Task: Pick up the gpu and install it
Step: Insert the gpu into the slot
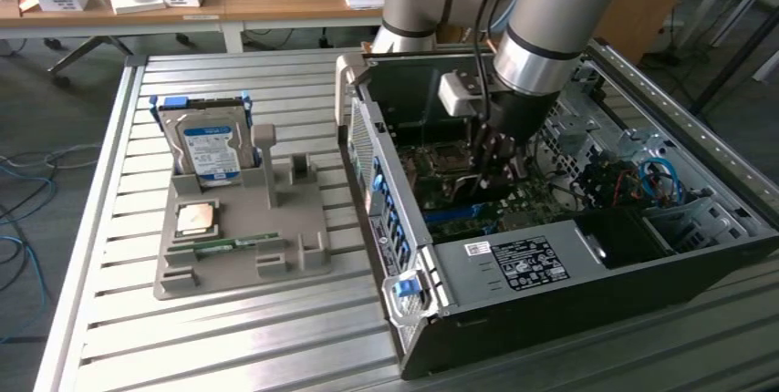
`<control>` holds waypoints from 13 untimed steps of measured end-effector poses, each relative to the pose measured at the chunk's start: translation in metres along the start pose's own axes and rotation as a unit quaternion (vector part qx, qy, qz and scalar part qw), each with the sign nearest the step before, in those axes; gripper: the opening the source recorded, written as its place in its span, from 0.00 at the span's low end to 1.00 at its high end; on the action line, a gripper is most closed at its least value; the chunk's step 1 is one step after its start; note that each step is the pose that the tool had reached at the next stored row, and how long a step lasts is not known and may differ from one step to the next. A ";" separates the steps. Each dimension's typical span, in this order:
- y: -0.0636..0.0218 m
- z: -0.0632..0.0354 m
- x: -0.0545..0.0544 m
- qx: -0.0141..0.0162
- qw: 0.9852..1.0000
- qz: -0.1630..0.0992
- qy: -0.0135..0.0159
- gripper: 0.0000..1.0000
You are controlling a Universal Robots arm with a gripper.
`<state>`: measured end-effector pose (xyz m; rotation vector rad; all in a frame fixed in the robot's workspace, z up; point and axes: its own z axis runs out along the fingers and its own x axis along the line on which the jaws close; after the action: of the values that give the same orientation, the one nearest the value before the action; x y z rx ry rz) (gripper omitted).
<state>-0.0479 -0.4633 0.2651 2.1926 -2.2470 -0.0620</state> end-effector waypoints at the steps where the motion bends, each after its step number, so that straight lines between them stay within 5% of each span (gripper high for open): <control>1: 0.0007 0.0002 0.000 0.000 1.000 0.000 0.000 0.27; 13: 0.0034 0.0008 0.000 0.000 1.000 0.000 0.000 0.27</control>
<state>-0.0514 -0.4632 0.2644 2.1931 -2.2470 -0.0623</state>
